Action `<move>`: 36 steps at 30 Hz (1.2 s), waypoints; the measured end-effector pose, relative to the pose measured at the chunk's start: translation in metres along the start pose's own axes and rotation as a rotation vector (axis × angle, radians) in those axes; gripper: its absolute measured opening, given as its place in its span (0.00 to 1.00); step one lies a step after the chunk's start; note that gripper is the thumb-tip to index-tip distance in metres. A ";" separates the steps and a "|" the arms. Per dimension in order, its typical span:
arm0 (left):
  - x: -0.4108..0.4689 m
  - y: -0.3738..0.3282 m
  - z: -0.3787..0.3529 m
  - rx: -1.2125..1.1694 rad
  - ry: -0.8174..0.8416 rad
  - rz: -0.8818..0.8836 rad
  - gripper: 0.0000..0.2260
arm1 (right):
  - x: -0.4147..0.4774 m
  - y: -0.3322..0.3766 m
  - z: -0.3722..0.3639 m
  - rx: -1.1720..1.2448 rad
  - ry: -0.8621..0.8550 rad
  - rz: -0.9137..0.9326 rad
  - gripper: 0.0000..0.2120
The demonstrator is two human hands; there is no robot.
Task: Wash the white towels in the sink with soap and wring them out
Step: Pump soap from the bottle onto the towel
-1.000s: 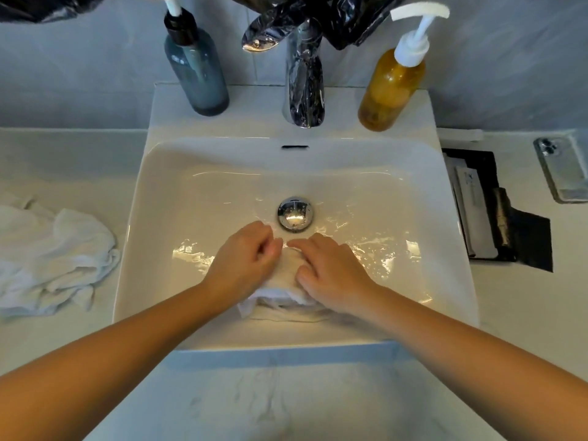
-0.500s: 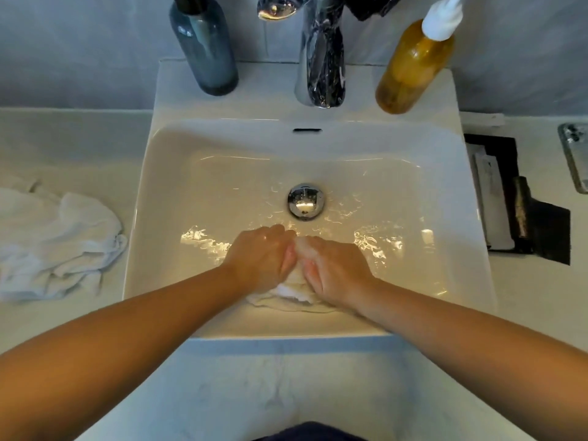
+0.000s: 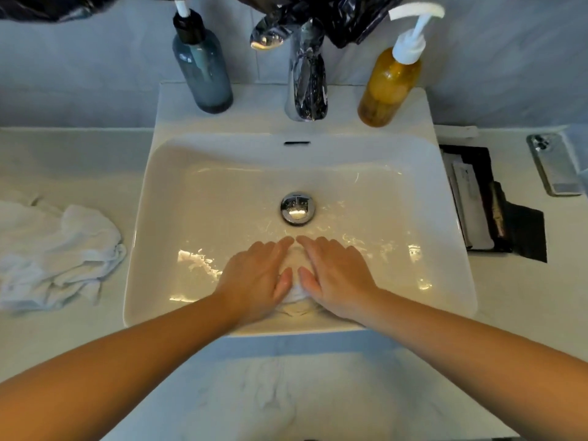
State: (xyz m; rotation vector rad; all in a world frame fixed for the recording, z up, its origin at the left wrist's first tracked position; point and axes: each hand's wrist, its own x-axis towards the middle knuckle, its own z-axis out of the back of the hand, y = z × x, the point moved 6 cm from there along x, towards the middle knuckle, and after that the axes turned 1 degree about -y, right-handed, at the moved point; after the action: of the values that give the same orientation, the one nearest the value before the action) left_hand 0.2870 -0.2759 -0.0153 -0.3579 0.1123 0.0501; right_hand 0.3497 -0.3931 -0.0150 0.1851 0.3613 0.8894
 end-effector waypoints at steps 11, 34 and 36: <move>0.041 0.011 -0.008 0.047 0.088 0.007 0.24 | 0.031 -0.012 -0.004 0.057 0.000 -0.018 0.18; 0.039 0.014 -0.012 0.090 0.031 -0.112 0.22 | 0.030 -0.015 -0.015 0.177 -0.020 -0.026 0.30; 0.051 0.016 -0.006 0.057 0.132 0.002 0.26 | 0.034 -0.018 -0.003 0.173 0.006 -0.065 0.23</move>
State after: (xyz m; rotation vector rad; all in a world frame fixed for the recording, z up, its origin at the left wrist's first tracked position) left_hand 0.3359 -0.2616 -0.0324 -0.3035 0.2438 0.0255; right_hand 0.3817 -0.3776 -0.0311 0.3286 0.4482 0.7951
